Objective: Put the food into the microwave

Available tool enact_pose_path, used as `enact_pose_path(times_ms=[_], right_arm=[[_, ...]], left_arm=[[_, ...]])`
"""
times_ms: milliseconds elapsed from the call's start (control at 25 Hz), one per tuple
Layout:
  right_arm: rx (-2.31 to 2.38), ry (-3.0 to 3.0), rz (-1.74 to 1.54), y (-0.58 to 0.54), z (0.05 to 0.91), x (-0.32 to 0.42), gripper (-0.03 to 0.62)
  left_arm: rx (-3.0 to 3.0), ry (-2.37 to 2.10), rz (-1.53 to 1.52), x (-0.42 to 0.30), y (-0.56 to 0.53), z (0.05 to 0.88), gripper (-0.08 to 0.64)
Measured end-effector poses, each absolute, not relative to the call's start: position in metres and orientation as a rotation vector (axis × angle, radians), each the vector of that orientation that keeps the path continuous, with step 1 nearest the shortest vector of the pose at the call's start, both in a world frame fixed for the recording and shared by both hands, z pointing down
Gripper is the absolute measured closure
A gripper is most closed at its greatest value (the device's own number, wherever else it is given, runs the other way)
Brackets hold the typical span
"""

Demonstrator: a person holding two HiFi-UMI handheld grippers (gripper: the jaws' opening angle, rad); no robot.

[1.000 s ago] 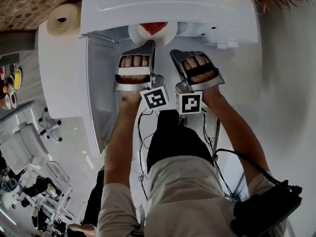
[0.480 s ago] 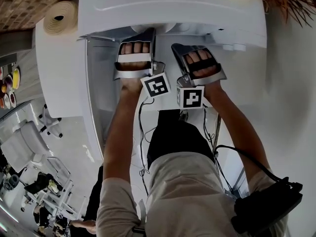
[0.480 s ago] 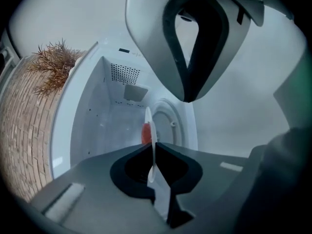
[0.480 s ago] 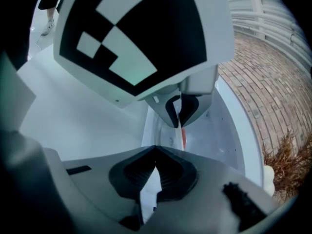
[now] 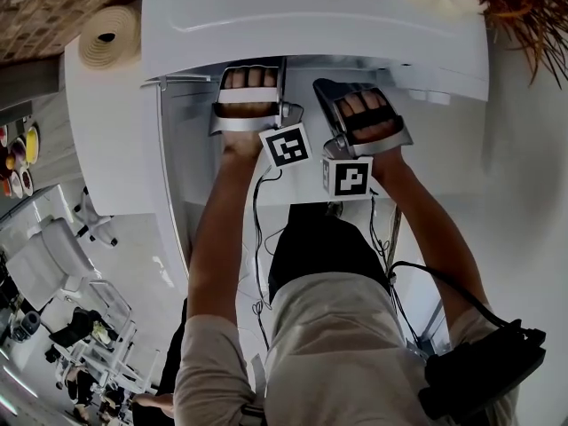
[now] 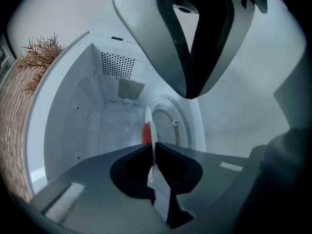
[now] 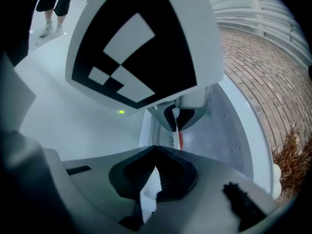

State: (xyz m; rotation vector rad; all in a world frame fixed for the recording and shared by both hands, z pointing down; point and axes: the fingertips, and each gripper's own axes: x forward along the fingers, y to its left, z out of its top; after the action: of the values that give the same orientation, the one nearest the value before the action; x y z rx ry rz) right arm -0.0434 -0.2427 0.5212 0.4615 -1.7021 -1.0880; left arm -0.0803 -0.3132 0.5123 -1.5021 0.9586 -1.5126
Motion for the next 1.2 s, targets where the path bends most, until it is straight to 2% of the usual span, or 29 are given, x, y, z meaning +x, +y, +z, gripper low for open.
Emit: enact_pose_path(times_ms=[1200], right_arm=[[0.479, -1.712, -1.037, -0.254, 0.528, -0.042, 0.584]], left_arm=[[-1.554, 0.863, -1.597, -0.079, -0.329, 0.532, 0.537]])
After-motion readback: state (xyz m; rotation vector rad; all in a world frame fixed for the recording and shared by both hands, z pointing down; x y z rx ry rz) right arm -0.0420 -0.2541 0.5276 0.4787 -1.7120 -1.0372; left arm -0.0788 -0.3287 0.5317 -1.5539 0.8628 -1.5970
